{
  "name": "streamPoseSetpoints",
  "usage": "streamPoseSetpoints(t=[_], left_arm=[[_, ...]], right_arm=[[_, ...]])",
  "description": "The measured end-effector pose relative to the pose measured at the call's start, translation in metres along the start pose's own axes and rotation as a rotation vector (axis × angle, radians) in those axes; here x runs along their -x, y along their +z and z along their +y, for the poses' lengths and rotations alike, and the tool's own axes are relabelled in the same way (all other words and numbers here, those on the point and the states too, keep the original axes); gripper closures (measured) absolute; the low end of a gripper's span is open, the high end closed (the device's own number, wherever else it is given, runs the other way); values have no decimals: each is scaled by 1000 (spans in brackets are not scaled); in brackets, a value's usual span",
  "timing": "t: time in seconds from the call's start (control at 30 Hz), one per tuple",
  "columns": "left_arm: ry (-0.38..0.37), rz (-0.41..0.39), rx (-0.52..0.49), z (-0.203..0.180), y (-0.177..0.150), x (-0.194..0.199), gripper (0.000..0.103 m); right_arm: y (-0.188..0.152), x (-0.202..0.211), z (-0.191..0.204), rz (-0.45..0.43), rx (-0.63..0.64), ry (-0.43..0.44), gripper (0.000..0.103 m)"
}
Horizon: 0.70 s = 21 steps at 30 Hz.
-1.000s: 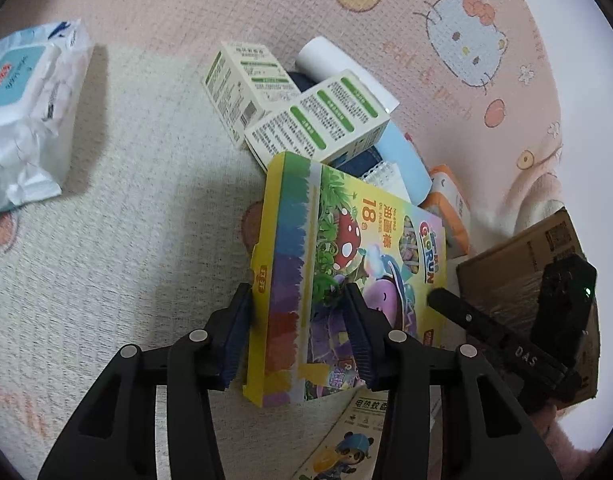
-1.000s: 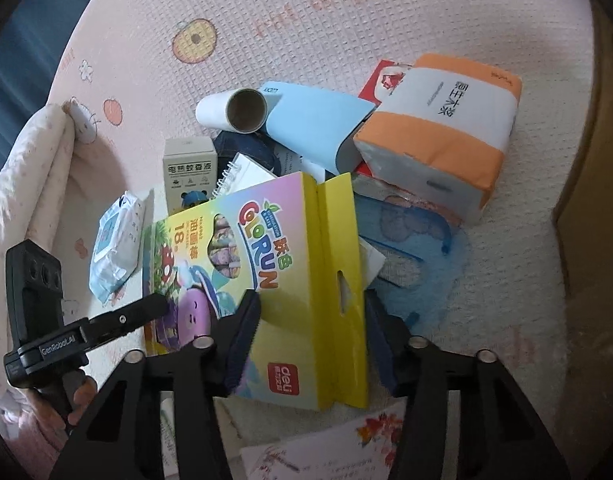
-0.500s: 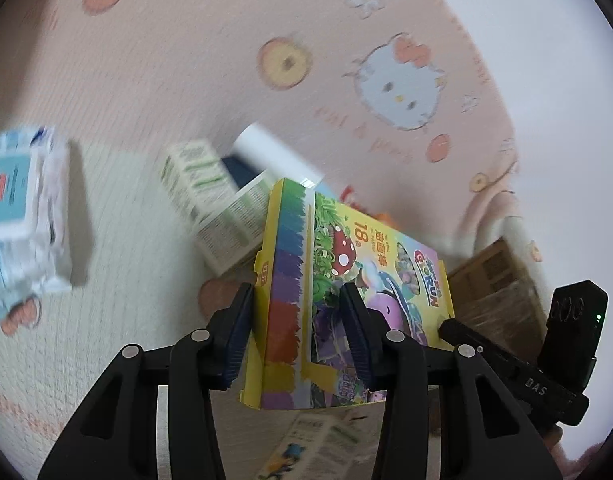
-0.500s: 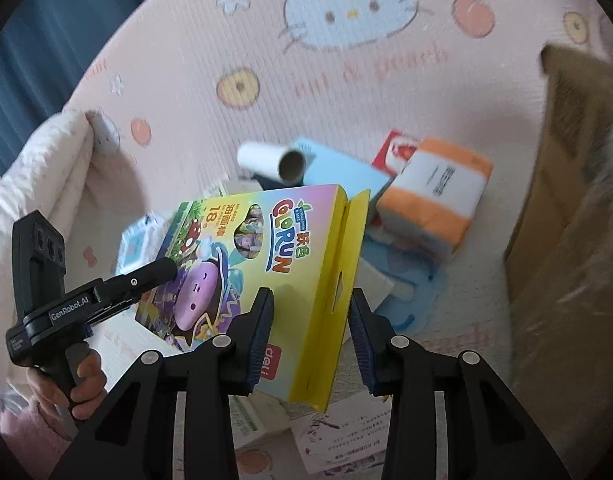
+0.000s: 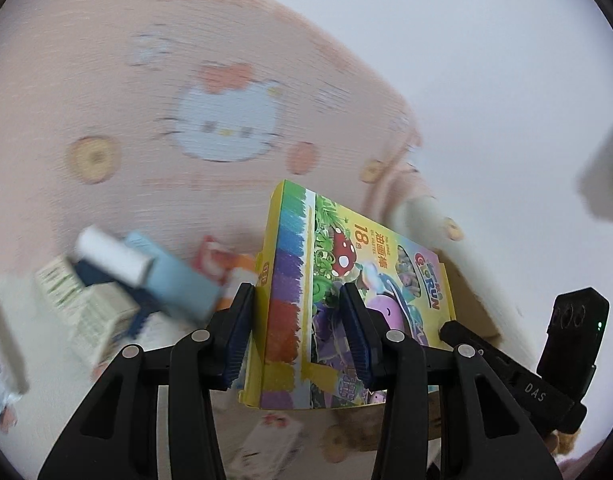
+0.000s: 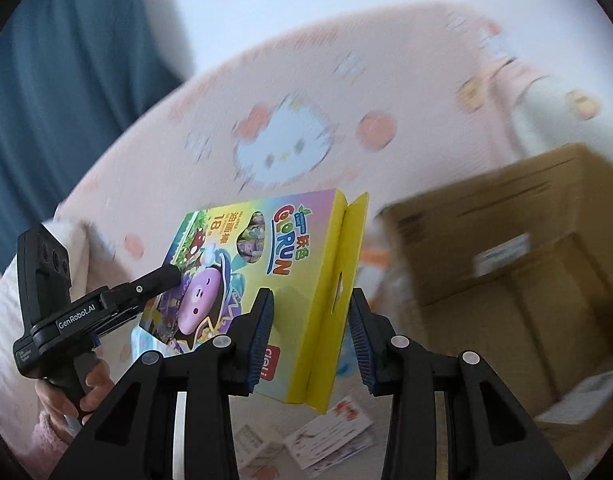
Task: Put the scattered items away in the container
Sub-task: 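Carry the pastel box with both tools over the cardboard box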
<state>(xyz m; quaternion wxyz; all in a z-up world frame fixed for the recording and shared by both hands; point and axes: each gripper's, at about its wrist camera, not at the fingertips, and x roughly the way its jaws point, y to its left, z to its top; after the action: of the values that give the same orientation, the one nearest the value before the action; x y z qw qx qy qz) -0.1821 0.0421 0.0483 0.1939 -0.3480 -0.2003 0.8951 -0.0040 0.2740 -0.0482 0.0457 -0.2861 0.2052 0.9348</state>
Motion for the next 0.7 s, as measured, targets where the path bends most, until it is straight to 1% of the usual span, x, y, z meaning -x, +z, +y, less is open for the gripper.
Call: streamPoseSetpoints(t=[0.13,0.27,0.37,0.43,0.5,0.7], left_arm=[[-80,80,-46,-40,16,-39,56],[-120,165,-122,-85,23,-84,56],[-171,249,-151,-115,26,-120,56],[-203,322,-162,-135,27,-146,56],[-213,394,-183,-155,28,-173,55],[-222,507,-318,-204,29,-220,55]], right_arm=[[9,34,-32,-58,-70,-75,67],[9,58,-68,-80,-159,-155,67],[9,71,-97,-99,-233,-204,67],[7,82,-113,-123,-262,-253,67],[7,88,-127,-125,-284,-300,67],[0,99,-163,-108,-404,-381,67]])
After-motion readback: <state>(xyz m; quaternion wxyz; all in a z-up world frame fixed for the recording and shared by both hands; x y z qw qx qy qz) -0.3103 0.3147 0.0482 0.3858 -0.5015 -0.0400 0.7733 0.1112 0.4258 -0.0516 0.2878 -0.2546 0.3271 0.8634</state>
